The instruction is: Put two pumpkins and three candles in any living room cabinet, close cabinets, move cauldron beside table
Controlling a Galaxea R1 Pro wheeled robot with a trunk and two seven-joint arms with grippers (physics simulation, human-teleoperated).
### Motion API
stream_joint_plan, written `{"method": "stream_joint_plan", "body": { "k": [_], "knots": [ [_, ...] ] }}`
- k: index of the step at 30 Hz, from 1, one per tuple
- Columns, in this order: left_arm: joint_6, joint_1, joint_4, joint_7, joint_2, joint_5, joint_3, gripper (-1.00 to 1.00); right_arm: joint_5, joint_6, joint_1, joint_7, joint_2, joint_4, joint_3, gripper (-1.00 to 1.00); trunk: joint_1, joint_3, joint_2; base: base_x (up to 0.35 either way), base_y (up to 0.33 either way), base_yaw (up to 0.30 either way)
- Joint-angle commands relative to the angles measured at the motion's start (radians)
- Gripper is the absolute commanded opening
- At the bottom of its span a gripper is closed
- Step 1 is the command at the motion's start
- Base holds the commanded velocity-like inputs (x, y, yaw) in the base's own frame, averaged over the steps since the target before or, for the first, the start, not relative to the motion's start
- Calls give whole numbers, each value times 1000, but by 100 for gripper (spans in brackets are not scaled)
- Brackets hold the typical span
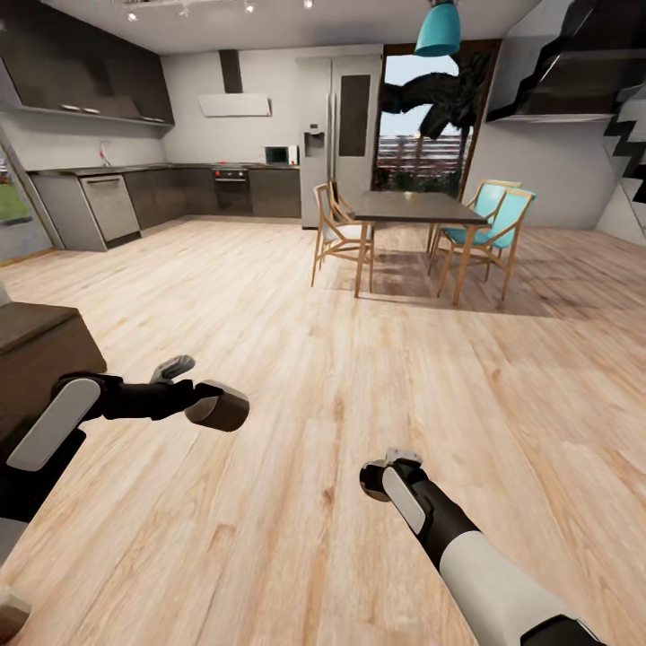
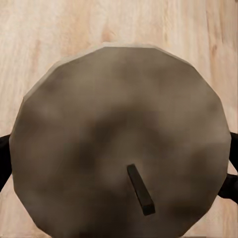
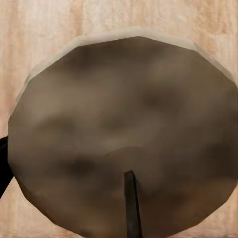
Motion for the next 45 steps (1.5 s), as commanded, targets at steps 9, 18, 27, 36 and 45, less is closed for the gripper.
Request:
{"method": "stream_joint_plan", "body": {
  "k": [9,18,27,36,45],
  "knots": [
    [0,-1,-1,10,1,13,-2,-100,-10,2,0,-10,-1,-2,5,-100,-35,27,63,-187,0,118],
    [0,-1,-4,6,1,13,-2,-100,-10,2,0,-10,-1,-2,6,-100,-70,56,126,-10,0,266],
    [0,-1,-8,2,1,14,0,-100,-10,2,0,-10,0,-2,6,-100,-74,59,133,0,0,283],
    [0,-1,-8,2,1,14,4,-100,-10,2,0,-10,1,0,6,-100,-74,59,133,0,0,283],
    [0,-1,-9,2,1,16,5,-100,-10,2,0,-10,1,0,6,-100,-74,59,133,-31,0,284]
  ]
}}
